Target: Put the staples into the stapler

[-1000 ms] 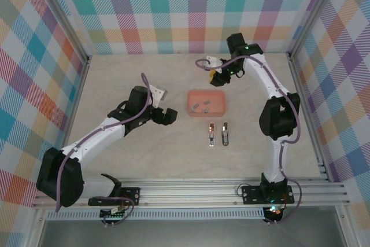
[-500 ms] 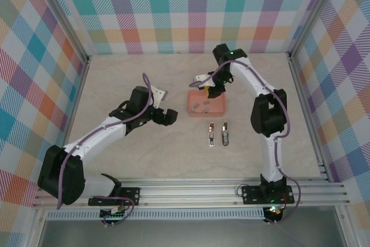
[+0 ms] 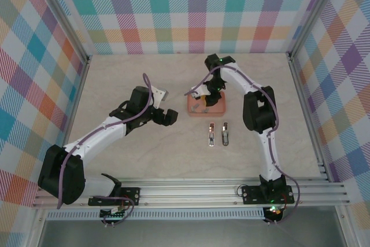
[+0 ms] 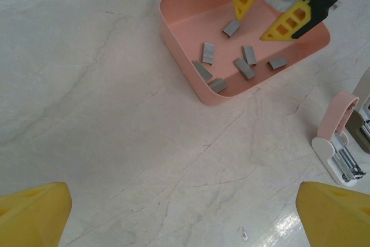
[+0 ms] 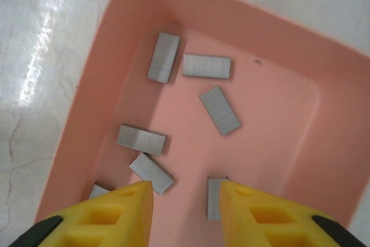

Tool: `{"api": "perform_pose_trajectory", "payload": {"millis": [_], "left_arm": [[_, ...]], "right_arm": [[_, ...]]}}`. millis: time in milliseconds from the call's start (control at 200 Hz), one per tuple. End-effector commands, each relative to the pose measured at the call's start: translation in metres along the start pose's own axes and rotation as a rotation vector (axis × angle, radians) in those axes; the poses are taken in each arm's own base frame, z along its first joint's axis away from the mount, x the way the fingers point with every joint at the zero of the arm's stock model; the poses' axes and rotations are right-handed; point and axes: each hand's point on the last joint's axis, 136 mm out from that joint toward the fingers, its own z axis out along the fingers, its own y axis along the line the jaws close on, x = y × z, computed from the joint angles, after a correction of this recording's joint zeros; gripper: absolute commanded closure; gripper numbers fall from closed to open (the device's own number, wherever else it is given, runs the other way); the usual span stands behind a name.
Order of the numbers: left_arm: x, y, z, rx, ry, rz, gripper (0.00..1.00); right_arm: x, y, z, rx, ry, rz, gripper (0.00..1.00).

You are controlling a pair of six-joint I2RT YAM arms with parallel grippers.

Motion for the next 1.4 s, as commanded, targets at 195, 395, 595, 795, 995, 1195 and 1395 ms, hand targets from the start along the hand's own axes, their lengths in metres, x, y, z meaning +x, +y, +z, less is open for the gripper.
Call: {"api": "perform_pose_trajectory", "payload": {"millis": [195,395,595,795,995,1195,1395], "left_arm": [[-0.005,-0.003,0.001,0.010,-0.006,0.008,0.00],[-0.004,-0.003,0.002,0.012,-0.001,0.007,0.00],[-0.003,-0.003,0.003,0.014,0.003,0.005,0.00],[-0.002,-0.003,0.004,0.014,0.006,0.005,0.00],[-0.001,-0.003,0.005,0.015,0.010,0.004,0.00],[-0.001,-0.003,0.005,0.015,0.012,0.004,0.00],[0.000,-0.003,0.006,0.016,0.015,0.003,0.00]], "right_arm": [[0.006,0.002,0.013,-0.041,0.039,-0.009,0.64],[0.008,-0.003,0.016,-0.029,0.045,0.016,0.64],[0.008,-0.008,0.020,-0.028,0.043,0.040,0.64],[0.009,-0.010,0.024,-0.032,0.041,0.061,0.63],[0.013,-0.011,0.028,-0.035,0.049,0.072,0.63],[0.015,-0.011,0.031,-0.041,0.054,0.084,0.64],[0.019,-0.011,0.034,-0.045,0.061,0.092,0.64]]}}
